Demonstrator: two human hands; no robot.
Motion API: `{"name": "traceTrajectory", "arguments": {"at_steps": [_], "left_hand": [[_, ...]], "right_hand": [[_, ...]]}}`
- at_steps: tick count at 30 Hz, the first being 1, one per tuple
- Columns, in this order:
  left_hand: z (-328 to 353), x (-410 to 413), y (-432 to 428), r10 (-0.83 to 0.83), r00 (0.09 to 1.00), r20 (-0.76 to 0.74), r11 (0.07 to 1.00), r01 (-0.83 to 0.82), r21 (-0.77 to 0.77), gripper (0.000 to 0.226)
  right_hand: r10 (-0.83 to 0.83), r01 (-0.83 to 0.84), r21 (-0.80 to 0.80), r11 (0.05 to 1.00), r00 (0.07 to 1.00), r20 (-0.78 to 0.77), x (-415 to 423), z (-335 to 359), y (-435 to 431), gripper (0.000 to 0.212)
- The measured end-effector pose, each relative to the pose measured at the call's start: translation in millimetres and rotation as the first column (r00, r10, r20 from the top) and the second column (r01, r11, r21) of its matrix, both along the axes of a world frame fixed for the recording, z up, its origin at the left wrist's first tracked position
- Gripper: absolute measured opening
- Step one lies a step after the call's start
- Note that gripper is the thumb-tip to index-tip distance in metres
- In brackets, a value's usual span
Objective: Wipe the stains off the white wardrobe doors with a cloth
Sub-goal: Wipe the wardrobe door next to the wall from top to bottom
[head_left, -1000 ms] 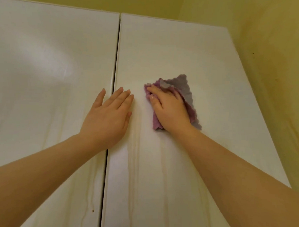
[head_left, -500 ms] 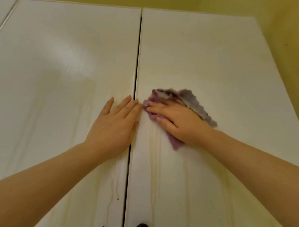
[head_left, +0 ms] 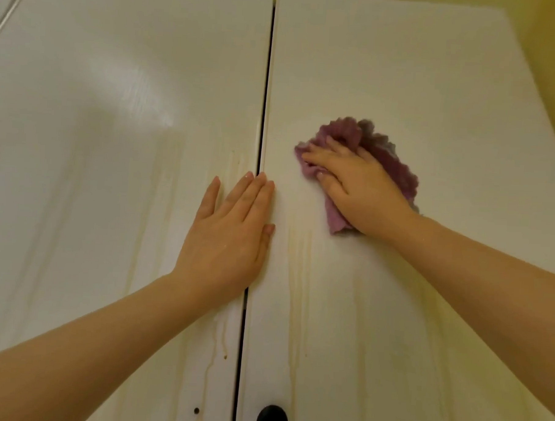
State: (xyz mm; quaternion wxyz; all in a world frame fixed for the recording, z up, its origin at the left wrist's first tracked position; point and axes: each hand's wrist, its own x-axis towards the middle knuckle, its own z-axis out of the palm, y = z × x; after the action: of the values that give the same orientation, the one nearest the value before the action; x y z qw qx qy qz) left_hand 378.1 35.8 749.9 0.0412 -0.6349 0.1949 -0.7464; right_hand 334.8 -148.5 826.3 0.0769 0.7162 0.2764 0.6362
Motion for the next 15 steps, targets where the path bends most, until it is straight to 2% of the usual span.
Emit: {"name": "traceTrajectory", "arguments": {"at_steps": [1, 4, 5, 6, 8, 9, 10, 13, 14, 15], "left_hand": [[0, -1, 0, -0.005, 1.000, 0.001, 1.000, 0.005, 0.002, 0.054], [-4, -2, 0, -0.003, 1.000, -0.005, 1.000, 0.003, 0.009, 0.059], [-5, -2, 1, 0.004, 1.000, -0.004, 1.000, -0.004, 0.010, 0.060], [-6, -3, 2, 0.014, 1.000, -0.007, 1.000, -0.014, 0.018, 0.061], [-7, -5, 2, 0.015, 1.000, -0.023, 0.999, -0.014, 0.030, 0.062], [-7, -6, 3, 0.015, 0.999, -0.029, 0.999, -0.014, 0.031, 0.062], [-8, -7, 3, 0.018, 0.999, -0.032, 0.999, -0.017, 0.033, 0.062], [-16, -7, 5, 0.028, 0.999, -0.039, 0.998, -0.026, 0.058, 0.064], [-21, -7, 6, 0.038, 0.999, -0.036, 0.997, -0.035, 0.071, 0.065], [-23, -7, 8, 0.047, 0.998, -0.033, 0.996, -0.045, 0.081, 0.065]], "right_hand": [[-0.015, 0.015, -0.042, 0.999, 1.000, -0.003, 1, -7, 2, 0.039], [-0.056, 0.032, -0.394, 0.918, 0.997, -0.050, 2, -41, -8, 0.044], [-0.072, 0.055, -0.431, 0.901, 0.997, -0.025, -1, -37, -15, 0.045], [-0.086, 0.079, -0.372, 0.925, 0.996, -0.001, -2, -26, -20, 0.045], [-0.038, 0.035, -0.067, 0.997, 0.999, -0.034, -6, -6, -19, 0.046], [-0.044, 0.044, 0.005, 0.999, 0.998, -0.045, -5, -6, -15, 0.046], [-0.031, 0.030, -0.015, 0.999, 0.998, -0.062, -5, -16, -8, 0.045], [-0.061, 0.023, -0.376, 0.926, 0.994, -0.088, -2, -57, -4, 0.050], [-0.070, 0.034, -0.424, 0.905, 0.995, -0.071, -2, -57, -9, 0.051], [-0.078, 0.049, -0.379, 0.924, 0.995, -0.060, -3, -47, -13, 0.052]]}}
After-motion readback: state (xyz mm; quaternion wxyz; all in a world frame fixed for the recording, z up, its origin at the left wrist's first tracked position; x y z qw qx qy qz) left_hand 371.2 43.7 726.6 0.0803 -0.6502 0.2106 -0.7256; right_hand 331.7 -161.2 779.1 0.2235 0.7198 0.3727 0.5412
